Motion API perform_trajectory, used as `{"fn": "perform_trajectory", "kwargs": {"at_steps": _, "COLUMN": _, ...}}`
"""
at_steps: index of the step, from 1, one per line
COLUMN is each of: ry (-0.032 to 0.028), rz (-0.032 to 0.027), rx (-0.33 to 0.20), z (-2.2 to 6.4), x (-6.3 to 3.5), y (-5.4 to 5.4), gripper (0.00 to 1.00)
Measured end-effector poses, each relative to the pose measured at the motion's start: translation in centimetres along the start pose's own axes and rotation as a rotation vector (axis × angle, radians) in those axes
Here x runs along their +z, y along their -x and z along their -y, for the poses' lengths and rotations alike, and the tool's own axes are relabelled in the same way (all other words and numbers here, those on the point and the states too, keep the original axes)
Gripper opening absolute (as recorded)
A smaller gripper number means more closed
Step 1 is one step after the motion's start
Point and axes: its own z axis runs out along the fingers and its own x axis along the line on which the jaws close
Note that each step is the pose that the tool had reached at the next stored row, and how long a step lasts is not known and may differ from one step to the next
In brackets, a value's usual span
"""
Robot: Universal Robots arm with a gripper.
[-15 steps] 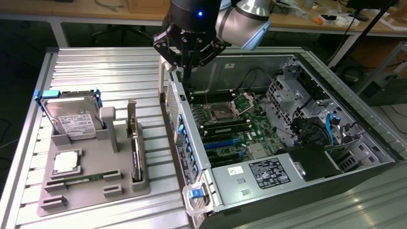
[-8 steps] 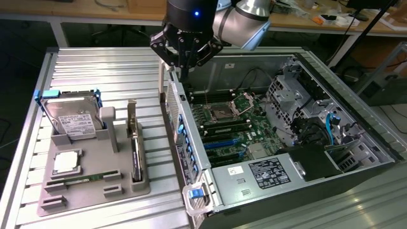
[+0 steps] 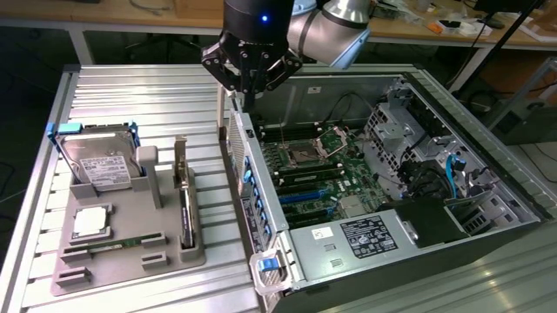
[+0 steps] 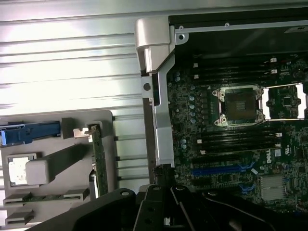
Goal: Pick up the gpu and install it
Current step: 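Reach for the gpu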
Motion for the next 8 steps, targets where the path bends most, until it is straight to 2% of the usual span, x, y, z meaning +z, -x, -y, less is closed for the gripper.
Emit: {"fn": "perform_trajectory", "kwargs": {"at_steps": 8, "ry": 0.0000, "rz": 0.0000, "rx": 0.000, "z": 0.03, "x": -0.01, "y": -0.41, "gripper": 0.11}}
